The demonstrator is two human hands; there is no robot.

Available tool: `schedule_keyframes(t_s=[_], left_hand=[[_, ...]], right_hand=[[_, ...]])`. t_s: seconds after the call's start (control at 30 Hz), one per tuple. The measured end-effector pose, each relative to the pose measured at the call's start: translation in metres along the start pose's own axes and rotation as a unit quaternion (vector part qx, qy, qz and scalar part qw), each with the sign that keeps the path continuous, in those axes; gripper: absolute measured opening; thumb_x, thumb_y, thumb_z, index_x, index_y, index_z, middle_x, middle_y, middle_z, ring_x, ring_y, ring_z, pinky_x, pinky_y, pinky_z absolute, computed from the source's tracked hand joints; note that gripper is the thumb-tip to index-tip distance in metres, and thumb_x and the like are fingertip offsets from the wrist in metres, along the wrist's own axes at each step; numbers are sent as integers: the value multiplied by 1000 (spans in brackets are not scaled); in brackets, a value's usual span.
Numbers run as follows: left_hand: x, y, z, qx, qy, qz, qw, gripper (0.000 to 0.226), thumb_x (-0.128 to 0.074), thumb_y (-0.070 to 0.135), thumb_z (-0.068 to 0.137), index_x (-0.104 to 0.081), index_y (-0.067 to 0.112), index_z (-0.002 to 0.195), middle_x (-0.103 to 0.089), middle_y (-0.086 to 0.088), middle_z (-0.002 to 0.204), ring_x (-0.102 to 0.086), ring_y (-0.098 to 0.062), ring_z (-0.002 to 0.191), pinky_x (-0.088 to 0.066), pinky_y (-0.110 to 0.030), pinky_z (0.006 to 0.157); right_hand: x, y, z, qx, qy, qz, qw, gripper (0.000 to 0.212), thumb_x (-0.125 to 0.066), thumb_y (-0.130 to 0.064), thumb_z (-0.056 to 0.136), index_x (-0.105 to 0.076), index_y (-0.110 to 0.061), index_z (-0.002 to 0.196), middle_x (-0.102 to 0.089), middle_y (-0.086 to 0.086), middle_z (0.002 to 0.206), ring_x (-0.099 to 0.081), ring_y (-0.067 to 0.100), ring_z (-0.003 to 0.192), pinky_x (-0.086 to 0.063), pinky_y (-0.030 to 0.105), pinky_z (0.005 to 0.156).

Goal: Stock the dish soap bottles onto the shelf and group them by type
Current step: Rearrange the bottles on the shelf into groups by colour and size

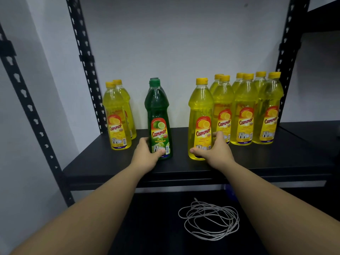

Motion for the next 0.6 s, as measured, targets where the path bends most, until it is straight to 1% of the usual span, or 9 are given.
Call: schedule_keyframes(t_s=[0.1, 0.17, 0.23, 0.3, 0.43, 0.6], left_hand=[[-3, -2, 2, 5, 14, -9, 1000, 82, -81, 28, 89, -33, 13, 154, -55, -7, 149, -57, -23, 130, -48, -43, 109], [-3, -1, 3, 10, 21, -8, 1000, 81, -78, 24, 92, -29, 12, 156, -54, -8, 149, -57, -24, 130, -47, -37, 105], [-4, -1, 4, 13, 25, 0, 1000, 78, -75, 24, 94, -29, 12, 155, -57, -8, 147, -59, -24, 127, -47, -35, 99], [-4, 1, 4, 11, 28, 14, 999, 75, -75, 24, 95, -31, 12, 155, -58, -8, 144, -59, -25, 126, -47, -36, 99], [-5, 0, 8, 11, 27, 36, 999, 73, -74, 26, 95, -34, 15, 155, -57, -9, 143, -58, -26, 128, -47, -45, 108], [-7, 0, 8, 12, 32, 42, 999, 69, -72, 25, 96, -36, 15, 154, -59, -8, 142, -58, -26, 128, -48, -46, 107]], right_hand=[[0, 1, 0, 1, -6, -2, 1000, 95, -94, -59, 60, -34, -32, 129, -63, -3, 122, -66, 19, 106, -57, 46, 93], [0, 2, -1, 0, -9, -3, 1000, 97, -94, -60, 61, -34, -32, 132, -63, -2, 124, -66, 20, 108, -57, 48, 95], [1, 4, -1, 1, -14, -6, 1000, 100, -93, -64, 59, -34, -32, 133, -64, -2, 126, -66, 20, 109, -57, 50, 96], [1, 4, -1, 1, -16, -7, 1000, 102, -91, -68, 56, -34, -33, 132, -64, -3, 126, -66, 20, 110, -57, 51, 96], [1, 4, -1, 2, -19, -9, 1000, 103, -90, -70, 55, -33, -33, 133, -64, -3, 126, -66, 21, 110, -57, 52, 96], [1, 5, 0, 8, -22, -4, 1000, 97, -92, -61, 63, -33, -30, 135, -65, -4, 122, -66, 20, 108, -56, 50, 96]])
Point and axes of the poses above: each hand's wrist, its own z-axis towards the middle knuckle, its own x-axis out of the back of the hand, y = z × x, the point moved 2 cm from there along z, towards the middle knuckle
